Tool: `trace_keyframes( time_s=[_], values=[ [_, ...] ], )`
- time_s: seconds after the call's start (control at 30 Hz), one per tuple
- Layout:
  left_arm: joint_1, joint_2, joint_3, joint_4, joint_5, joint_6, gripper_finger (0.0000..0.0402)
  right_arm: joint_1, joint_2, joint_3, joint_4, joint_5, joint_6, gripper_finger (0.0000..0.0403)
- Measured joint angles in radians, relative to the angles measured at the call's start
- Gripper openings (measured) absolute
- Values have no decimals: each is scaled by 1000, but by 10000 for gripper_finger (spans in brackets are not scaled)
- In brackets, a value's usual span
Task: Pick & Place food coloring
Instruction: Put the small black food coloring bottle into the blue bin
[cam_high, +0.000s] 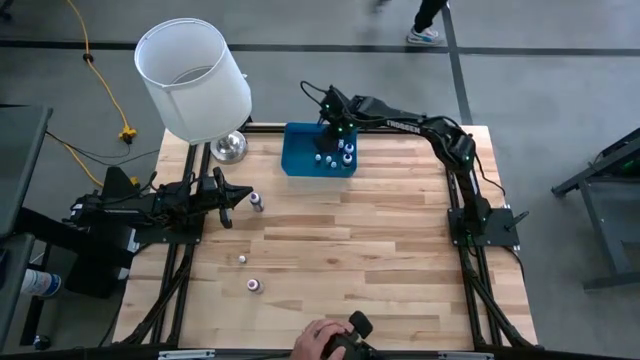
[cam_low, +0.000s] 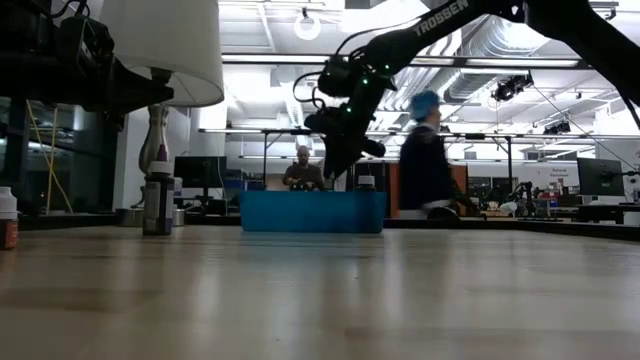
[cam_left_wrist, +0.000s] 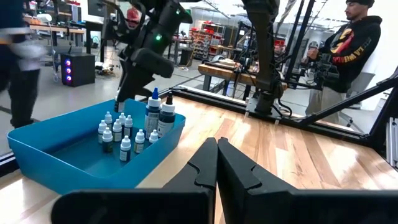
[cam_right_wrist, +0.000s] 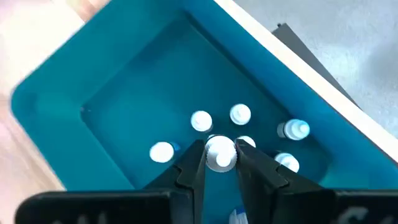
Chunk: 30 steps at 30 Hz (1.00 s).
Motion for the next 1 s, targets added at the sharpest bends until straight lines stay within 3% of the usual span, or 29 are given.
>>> trace_keyframes(
  time_s=[0.43, 0.6, 1.0],
  values=[
    [0, 0, 0, 0, 0, 0, 0, 9, 77, 51, -28, -47, 26, 71],
    [0, 0, 0, 0, 0, 0, 0, 12, 118, 124, -88, -48, 26, 71],
    [0, 0, 0, 0, 0, 0, 0, 11, 151, 141, -152, -24, 41, 71]
  ],
)
